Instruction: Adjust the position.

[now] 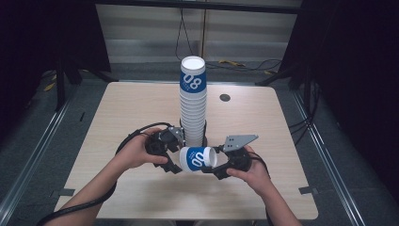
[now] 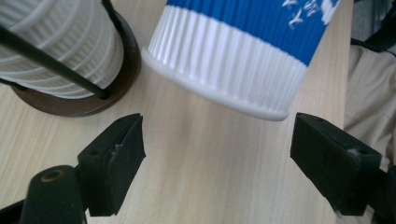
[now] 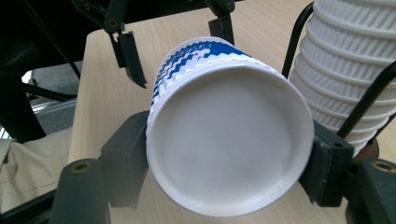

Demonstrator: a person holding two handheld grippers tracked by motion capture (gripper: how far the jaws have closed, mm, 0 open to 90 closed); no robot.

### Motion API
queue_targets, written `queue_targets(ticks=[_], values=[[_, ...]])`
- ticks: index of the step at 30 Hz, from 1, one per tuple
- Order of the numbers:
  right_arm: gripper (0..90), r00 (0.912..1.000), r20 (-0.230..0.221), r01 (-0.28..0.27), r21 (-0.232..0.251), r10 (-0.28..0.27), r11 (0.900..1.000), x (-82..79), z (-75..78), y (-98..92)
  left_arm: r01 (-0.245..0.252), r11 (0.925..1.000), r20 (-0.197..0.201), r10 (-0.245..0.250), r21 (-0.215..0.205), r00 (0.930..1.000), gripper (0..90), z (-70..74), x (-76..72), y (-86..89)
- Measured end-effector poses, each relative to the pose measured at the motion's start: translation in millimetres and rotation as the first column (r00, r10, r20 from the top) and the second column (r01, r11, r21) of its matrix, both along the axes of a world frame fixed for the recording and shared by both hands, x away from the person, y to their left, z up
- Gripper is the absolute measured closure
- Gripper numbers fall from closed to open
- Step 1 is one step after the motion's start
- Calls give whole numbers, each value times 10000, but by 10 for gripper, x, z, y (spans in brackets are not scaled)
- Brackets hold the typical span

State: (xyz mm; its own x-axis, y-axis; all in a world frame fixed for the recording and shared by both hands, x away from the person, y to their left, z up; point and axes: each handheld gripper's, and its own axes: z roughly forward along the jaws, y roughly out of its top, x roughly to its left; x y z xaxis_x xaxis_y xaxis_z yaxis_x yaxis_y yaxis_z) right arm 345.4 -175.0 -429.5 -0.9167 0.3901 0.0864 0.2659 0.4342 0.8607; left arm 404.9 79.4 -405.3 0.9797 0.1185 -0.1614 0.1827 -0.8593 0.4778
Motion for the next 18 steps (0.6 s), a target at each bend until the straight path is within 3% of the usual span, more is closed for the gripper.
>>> queue_targets(ticks=[1,4,8,18], values=[[276,10000,-11,-13,4,13,10000,1,1,-2,-261,9995,-123,259,-195,9996,176,-13,-10,11],[276,10000,-23,17,25,-17,10000,2,4,-10,-371,9979,-33,369,-531,9993,176,-36,2,45],[275,10000,-25,43,113,-42,9999,-2,12,-21,-645,9941,-224,628,-877,9978,167,-64,-2,81],[276,9999,-52,103,222,-102,9997,4,23,-35,-566,9885,-152,550,-1404,9984,164,-117,-25,102]])
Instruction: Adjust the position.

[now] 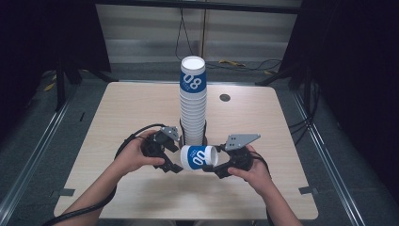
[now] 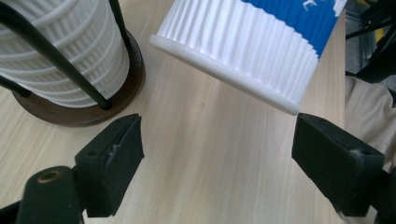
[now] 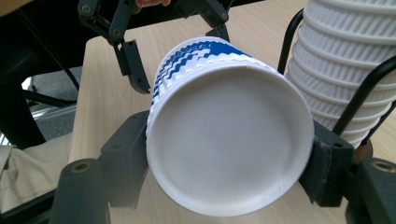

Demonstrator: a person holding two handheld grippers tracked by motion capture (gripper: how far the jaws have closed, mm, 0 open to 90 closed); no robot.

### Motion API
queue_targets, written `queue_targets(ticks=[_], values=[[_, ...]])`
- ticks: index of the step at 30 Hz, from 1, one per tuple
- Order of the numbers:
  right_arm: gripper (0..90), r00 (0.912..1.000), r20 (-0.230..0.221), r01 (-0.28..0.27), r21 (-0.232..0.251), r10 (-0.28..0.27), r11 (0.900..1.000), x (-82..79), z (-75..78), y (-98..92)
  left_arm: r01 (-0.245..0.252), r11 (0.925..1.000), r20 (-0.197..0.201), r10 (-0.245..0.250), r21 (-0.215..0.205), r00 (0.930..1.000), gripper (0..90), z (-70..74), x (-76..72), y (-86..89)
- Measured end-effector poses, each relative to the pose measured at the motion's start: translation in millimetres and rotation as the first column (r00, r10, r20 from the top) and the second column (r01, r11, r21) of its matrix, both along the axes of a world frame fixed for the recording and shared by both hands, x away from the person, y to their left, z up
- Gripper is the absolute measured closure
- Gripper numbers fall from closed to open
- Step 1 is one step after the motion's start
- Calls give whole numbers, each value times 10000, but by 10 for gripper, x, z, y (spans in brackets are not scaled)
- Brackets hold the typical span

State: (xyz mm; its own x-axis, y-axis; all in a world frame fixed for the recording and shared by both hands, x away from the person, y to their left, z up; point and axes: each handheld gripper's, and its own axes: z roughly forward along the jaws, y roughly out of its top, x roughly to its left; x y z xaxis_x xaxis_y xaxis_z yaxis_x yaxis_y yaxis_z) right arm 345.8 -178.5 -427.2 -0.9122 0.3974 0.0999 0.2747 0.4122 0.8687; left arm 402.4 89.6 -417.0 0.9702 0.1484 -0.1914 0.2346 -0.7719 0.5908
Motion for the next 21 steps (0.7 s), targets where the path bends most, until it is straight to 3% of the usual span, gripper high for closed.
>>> queue_targets(ticks=[21], values=[[275,10000,-18,20,79,-20,10000,2,1,-19,-128,9993,358,141,-361,9993,164,-35,-36,-15]])
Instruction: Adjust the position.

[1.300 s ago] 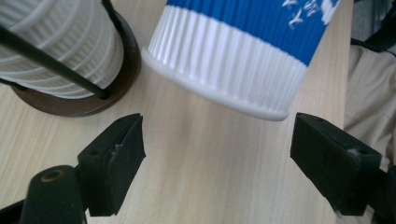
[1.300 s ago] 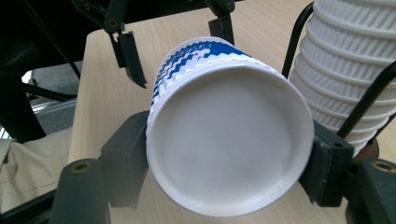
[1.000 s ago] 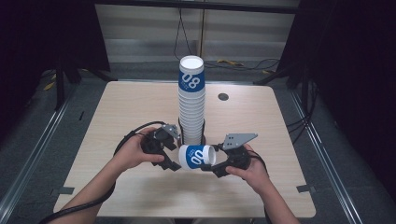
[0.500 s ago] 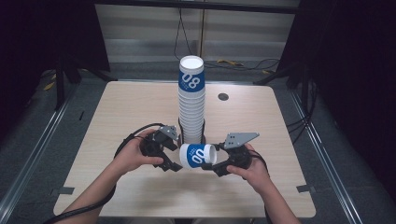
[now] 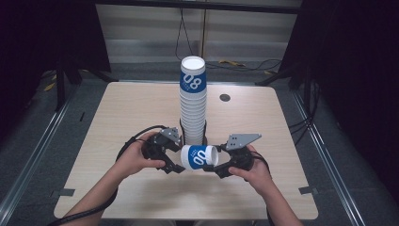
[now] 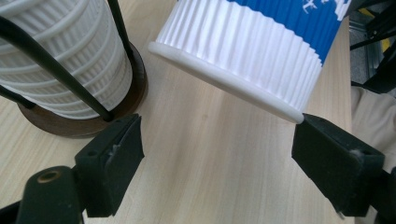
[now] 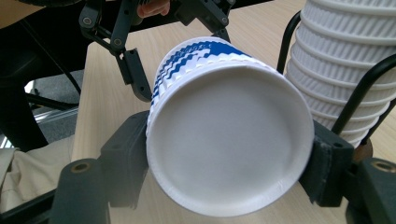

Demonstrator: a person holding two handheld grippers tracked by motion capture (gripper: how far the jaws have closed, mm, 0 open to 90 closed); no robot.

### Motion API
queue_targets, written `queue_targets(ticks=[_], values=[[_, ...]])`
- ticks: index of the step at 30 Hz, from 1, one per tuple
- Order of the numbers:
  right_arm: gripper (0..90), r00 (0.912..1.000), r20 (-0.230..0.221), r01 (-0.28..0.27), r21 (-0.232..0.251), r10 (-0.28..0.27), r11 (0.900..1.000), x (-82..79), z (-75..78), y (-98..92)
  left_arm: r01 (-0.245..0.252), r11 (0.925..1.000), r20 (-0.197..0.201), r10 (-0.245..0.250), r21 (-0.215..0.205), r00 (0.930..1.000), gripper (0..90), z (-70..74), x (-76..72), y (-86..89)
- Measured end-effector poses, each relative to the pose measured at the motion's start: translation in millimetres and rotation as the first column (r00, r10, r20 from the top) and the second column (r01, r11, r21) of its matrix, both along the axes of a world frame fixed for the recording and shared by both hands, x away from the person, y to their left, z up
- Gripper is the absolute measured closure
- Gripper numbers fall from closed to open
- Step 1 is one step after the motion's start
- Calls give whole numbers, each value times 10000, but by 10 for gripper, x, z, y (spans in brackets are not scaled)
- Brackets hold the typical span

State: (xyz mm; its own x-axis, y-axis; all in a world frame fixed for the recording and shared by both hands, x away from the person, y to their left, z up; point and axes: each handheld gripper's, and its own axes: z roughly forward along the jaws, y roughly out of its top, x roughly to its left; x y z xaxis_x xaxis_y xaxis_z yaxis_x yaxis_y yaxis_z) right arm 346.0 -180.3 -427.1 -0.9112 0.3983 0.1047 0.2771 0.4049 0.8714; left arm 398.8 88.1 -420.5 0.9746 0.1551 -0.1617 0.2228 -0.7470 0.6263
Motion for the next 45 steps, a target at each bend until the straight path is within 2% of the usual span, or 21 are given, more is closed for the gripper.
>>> queue_targets(ticks=[3,4,7,10,16,21,27,31,35,38,44,45], values=[[275,10000,-27,8,13,-8,10000,0,-1,-3,14,10000,73,-14,9,10000,163,8,-1,3],[275,10000,-49,14,-5,-14,10000,-1,-1,-5,-10,9999,206,13,-139,9998,161,-5,-5,-5],[275,10000,-36,23,-20,-23,10000,2,-4,-5,-24,10000,205,25,-42,9998,160,0,-9,-9],[275,10000,-62,50,-28,-50,10000,1,-3,-7,-44,9999,339,48,-118,9994,159,-6,-16,-11],[275,9999,-60,112,68,-112,9999,6,-7,-16,-5,10000,411,5,2,9992,160,-7,-14,2],[275,9997,-57,220,91,-220,9997,11,-5,-24,-86,9999,263,83,99,9996,161,4,-24,40],[275,9996,-61,275,164,-274,9995,14,1,-42,-229,9997,271,232,-99,9994,162,25,-18,91],[275,9995,-60,303,181,-302,9994,20,0,-58,-198,9998,385,200,-38,9991,162,37,-15,116],[275,9994,-113,330,259,-327,9991,22,-7,-65,-285,9994,402,292,-173,9988,162,22,-31,118],[275,9996,-118,266,303,-262,9992,23,-7,-58,-154,9998,474,161,-155,9987,162,23,-23,113],[275,9996,-232,196,277,-189,9994,16,-16,-39,-217,9985,471,240,-501,9986,162,25,-30,91],[275,9996,-230,197,299,-190,9994,19,-20,-41,-3,9977,456,33,-675,9990,162,22,-33,81]])
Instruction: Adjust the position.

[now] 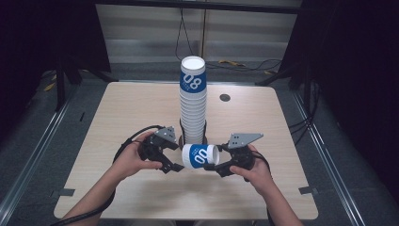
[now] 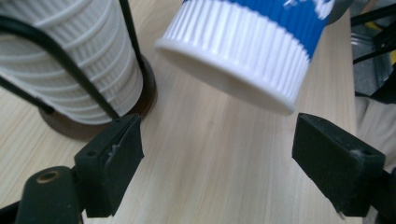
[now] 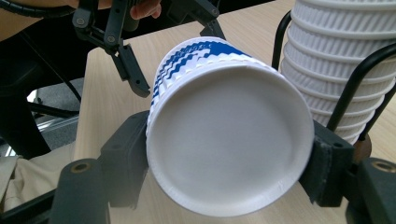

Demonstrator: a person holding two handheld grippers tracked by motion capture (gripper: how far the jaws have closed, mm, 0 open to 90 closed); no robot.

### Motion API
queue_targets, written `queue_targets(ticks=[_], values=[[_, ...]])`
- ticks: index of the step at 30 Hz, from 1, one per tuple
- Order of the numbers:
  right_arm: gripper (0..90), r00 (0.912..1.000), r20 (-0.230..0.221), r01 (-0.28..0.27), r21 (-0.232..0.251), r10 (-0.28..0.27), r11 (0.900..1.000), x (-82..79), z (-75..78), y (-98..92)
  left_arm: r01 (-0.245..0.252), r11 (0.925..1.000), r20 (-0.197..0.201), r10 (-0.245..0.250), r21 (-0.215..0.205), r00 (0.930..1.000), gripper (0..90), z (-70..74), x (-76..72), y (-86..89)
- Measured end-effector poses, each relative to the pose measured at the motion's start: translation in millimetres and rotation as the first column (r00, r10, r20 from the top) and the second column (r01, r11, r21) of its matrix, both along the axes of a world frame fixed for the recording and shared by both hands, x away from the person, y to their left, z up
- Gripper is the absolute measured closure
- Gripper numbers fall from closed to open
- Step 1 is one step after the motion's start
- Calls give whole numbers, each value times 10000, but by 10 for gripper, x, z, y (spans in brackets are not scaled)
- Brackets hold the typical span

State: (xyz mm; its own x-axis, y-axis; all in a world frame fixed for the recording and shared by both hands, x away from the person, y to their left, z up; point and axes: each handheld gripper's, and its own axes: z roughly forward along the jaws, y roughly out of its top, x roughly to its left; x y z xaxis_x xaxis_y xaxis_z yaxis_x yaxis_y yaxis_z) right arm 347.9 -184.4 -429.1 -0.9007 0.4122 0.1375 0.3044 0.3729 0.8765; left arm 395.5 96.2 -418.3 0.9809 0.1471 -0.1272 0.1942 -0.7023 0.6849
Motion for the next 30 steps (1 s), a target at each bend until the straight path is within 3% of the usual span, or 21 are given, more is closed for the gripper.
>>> queue_targets(ticks=[5,13,20,23,24,30], values=[[275,10000,-64,2,15,-2,10000,7,-14,-5,97,9996,74,-95,-272,9999,160,-16,-3,-36],[275,9999,-108,-95,-3,95,10000,8,-25,11,-45,9994,109,49,-335,9999,156,-49,5,-75],[275,9996,-193,-202,4,202,9998,7,-39,29,331,9971,445,-301,-684,9986,156,-39,-10,-127],[275,9995,-171,-249,38,250,9997,9,-40,42,420,9973,491,-391,-602,9980,152,-25,-4,-129],[275,9996,-163,-247,26,247,9997,9,-39,43,447,9958,486,-409,-798,9980,153,-27,-5,-146],[275,9994,-184,-294,44,294,9996,9,-47,53,657,9960,783,-608,-610,9951,145,-5,-14,-182]])
